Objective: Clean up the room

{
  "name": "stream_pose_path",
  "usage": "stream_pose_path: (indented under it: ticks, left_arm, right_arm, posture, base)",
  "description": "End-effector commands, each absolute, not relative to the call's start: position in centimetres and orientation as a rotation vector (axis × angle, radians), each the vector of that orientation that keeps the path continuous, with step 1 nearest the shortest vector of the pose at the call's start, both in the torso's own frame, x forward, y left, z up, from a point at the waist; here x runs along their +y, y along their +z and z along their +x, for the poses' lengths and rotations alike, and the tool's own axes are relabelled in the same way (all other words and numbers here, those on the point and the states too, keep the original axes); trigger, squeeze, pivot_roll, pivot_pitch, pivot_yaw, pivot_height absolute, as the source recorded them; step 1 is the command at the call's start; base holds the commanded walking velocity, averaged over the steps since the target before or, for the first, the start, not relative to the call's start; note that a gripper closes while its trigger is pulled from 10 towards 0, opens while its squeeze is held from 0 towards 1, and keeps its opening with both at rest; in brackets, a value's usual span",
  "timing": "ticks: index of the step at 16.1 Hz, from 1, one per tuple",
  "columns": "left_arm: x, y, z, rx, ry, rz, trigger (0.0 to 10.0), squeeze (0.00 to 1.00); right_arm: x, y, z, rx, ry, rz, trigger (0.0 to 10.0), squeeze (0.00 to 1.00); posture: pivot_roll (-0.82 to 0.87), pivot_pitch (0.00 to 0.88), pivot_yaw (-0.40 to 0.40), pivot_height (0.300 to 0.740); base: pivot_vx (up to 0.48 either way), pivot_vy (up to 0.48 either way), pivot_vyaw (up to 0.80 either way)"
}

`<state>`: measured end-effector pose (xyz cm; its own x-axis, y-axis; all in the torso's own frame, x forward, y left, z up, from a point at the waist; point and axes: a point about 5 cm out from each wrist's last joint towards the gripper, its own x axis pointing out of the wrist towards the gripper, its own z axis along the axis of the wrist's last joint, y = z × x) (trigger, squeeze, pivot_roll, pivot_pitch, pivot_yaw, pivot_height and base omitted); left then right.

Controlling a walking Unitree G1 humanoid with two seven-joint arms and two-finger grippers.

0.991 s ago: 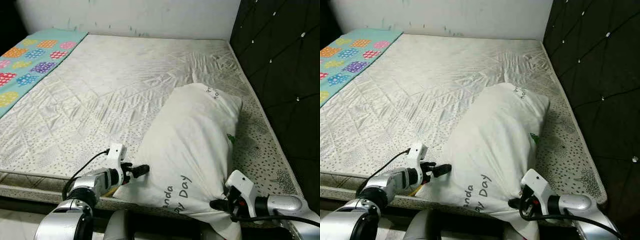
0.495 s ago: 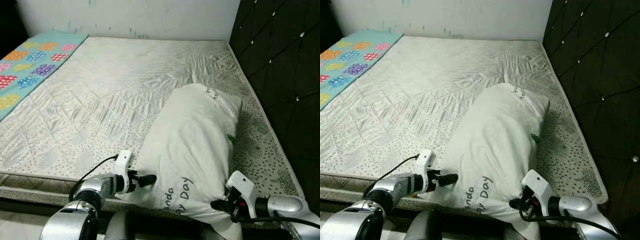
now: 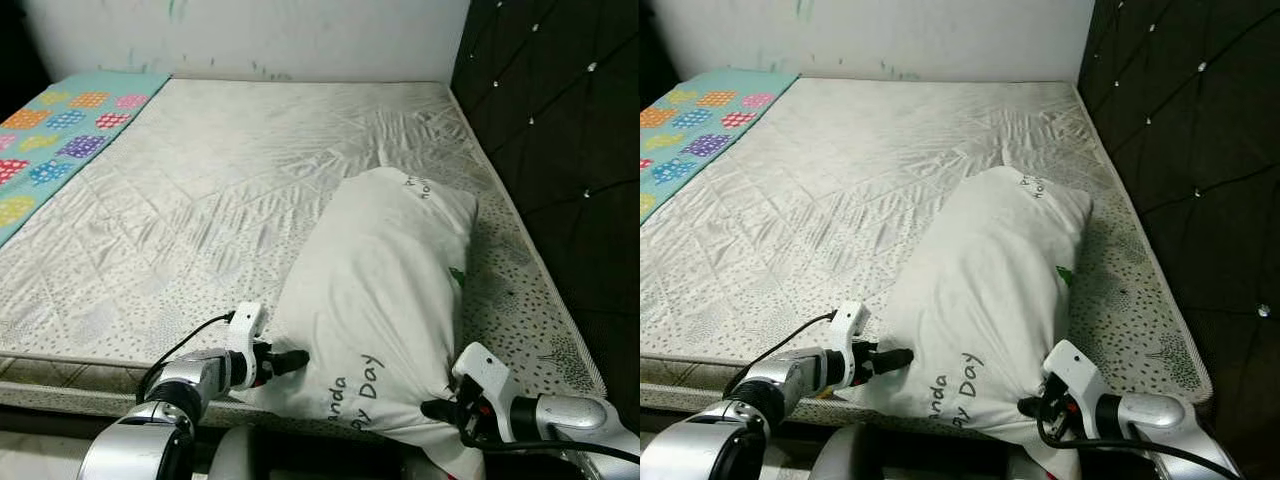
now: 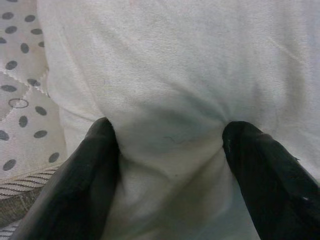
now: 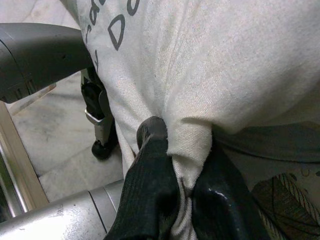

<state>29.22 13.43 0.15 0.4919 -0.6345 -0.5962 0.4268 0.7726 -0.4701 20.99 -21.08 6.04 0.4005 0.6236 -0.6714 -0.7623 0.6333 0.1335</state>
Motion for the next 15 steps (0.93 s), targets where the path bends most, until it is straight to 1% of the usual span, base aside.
stream_pose_path:
  ticks: [1, 9, 15]
  left_arm:
    - [13.34, -0.64, 28.34, 0.885, -0.661, -0.286, 0.0, 0.0]
    - [13.34, -1.09, 27.81, 0.894, -0.648, -0.341, 0.0, 0.0]
    - [13.35, -1.21, 27.73, 0.892, -0.633, -0.348, 0.0, 0.0]
  right_arm:
    - [-19.72, 6.37, 20.63, 0.722, 0.962, -0.191, 0.0, 0.0]
    - [-19.65, 6.33, 20.66, 0.725, 0.967, -0.202, 0.0, 0.0]
    - [-19.6, 6.2, 20.81, 0.72, 0.962, -0.203, 0.0, 0.0]
  posture:
    - [-0.28, 0.0, 0.036, 0.617]
    - [-0.29, 0.0, 0.03, 0.617]
    - [-0.28, 0.0, 0.033, 0.617]
  base:
    - [0.0, 0.0, 0.0]
    - [0.0, 0.0, 0.0]
    - [0.0, 0.0, 0.0]
